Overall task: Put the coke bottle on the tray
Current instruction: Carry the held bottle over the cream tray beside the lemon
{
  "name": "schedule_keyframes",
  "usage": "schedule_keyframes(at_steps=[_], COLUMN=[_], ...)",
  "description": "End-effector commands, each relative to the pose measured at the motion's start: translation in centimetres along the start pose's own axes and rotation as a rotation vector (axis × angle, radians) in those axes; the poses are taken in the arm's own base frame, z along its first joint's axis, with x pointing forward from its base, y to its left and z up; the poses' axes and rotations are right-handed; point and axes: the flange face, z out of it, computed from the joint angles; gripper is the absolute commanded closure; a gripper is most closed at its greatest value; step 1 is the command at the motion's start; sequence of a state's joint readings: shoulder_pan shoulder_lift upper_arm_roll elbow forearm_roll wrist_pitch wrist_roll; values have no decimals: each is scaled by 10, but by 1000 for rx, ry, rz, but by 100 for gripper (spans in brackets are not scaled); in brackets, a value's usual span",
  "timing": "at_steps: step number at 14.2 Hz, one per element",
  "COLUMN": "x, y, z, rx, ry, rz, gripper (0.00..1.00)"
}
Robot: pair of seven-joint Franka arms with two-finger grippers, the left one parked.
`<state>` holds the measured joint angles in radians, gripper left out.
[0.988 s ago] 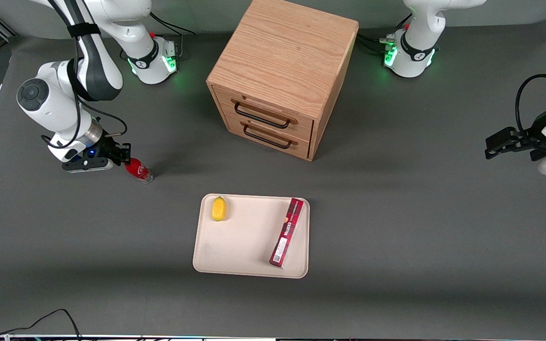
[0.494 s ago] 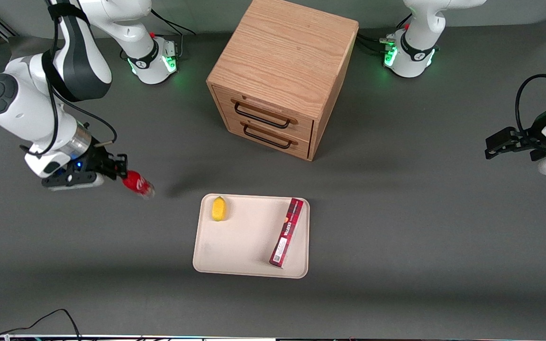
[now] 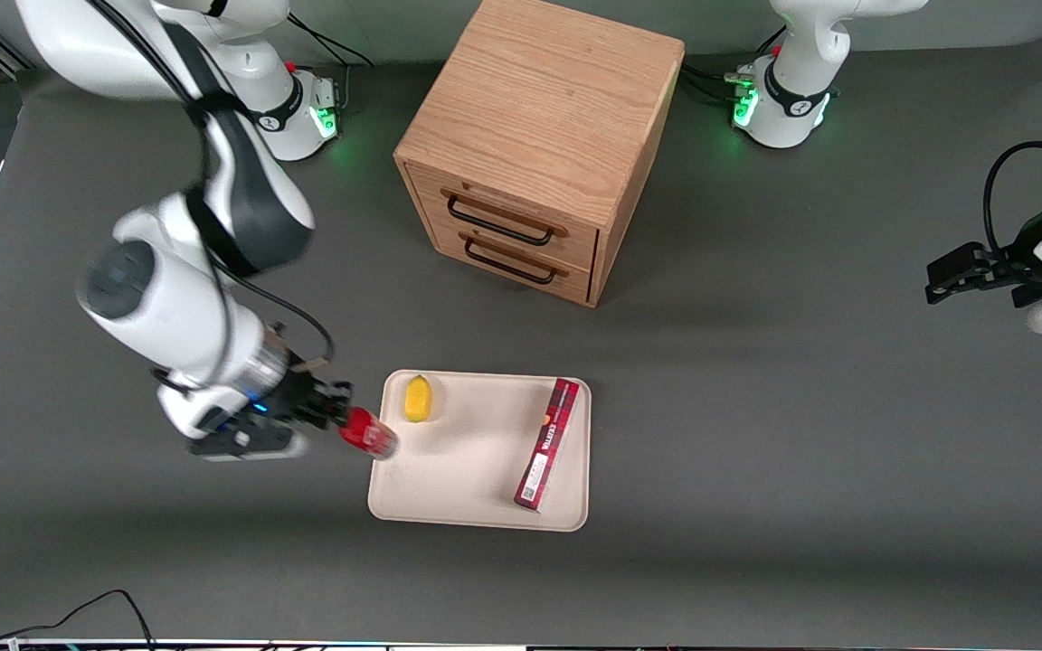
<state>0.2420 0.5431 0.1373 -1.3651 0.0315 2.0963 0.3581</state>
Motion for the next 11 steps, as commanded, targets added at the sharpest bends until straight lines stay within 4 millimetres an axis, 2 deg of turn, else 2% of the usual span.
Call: schedule_keyframes(at_steps=[1, 4, 5, 7, 8, 11], x=[27, 33, 37, 37, 34, 33], y=[-4, 7, 16, 16, 8, 4], z=[31, 68, 75, 78, 79, 69], rx=[15, 6, 0, 4, 10, 13], ry=[53, 71, 85, 85, 82, 80], rz=[34, 31, 42, 57, 54, 73], gripper=[100, 100, 100, 100, 100, 100])
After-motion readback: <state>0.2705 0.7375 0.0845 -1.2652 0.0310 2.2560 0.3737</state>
